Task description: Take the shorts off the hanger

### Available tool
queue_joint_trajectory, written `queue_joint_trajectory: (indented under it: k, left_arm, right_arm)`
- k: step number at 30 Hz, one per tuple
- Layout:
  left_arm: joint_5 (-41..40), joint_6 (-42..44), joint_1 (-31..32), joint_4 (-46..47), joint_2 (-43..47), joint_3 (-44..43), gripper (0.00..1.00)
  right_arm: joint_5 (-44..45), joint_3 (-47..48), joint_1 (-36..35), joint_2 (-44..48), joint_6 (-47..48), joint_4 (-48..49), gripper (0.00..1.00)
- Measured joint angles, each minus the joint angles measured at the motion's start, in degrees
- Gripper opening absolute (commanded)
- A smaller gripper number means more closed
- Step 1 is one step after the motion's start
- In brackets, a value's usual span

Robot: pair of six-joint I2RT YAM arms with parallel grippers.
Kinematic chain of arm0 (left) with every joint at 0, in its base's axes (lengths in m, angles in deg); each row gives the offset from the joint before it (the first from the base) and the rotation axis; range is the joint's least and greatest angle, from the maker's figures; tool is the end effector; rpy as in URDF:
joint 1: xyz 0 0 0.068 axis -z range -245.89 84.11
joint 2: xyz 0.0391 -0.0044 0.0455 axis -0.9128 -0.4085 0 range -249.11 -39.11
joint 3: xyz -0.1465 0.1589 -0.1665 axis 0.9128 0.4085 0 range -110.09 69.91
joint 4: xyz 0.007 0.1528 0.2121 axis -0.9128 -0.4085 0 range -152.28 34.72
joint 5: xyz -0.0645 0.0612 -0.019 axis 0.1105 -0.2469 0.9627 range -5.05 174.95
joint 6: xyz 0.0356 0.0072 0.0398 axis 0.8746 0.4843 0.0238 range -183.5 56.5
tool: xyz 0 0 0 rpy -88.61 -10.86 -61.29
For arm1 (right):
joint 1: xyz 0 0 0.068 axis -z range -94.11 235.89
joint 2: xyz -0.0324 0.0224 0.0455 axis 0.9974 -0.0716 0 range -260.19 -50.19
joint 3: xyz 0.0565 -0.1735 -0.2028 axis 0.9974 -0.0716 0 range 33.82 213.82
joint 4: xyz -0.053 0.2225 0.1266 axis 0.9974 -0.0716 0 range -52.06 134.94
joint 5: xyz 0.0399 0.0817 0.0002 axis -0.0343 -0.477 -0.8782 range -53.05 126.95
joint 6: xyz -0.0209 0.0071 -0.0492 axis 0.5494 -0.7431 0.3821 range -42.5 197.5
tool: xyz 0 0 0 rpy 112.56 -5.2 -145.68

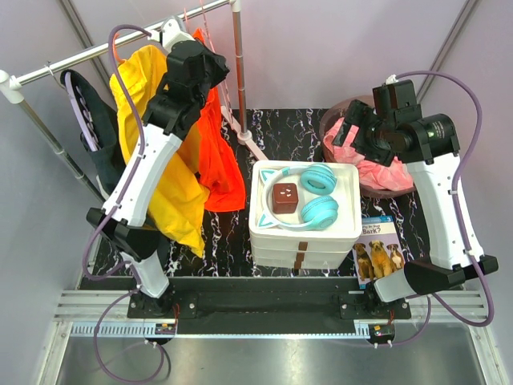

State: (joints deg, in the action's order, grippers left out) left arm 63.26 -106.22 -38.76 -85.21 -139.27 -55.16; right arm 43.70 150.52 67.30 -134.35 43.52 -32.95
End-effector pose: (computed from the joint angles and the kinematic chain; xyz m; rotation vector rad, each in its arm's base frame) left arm 0.3355 -0.1571 0.5217 -0.5146 1.6080 -0.6110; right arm 0.2328 0.0739 0.4807 0.3751 2.3468 0.3066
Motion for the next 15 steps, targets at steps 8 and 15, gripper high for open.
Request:
queue_joint_trajectory:
  k: [8, 15]
  left_arm:
    - [-2.1, 1.1, -0.2, 0.5, -6.6, -6.6, 0.00]
    - [-3.6, 2.0, 0.2, 0.9, -9.5, -7.3, 0.00]
  right_arm:
    - [1.4, 2.9, 0.0, -0.1, 1.7, 0.0, 1.00]
    - [2.9, 4.6, 0.0, -0.4, 3.1, 0.0, 1.00]
